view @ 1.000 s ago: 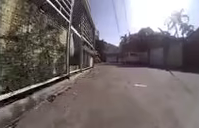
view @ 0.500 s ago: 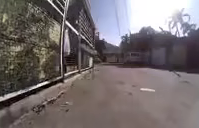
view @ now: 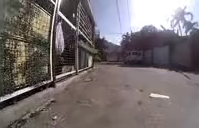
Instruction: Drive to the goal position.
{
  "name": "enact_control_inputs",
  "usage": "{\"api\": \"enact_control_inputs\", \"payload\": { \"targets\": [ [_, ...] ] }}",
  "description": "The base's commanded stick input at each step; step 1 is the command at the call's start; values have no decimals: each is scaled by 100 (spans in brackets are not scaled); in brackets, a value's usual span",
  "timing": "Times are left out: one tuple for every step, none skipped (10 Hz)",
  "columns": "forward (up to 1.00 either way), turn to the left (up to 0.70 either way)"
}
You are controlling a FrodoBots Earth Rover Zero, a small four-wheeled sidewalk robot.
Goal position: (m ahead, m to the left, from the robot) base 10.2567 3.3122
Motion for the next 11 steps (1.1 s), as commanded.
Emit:
{"api": "enact_control_inputs", "payload": {
  "targets": [
    [85, 0],
    [85, 0],
    [85, -2],
    [85, -7],
    [85, -11],
    [85, -31],
    [85, -21],
    [85, -11],
    [85, -3],
    [85, -2],
    [85, -2]
  ]
}}
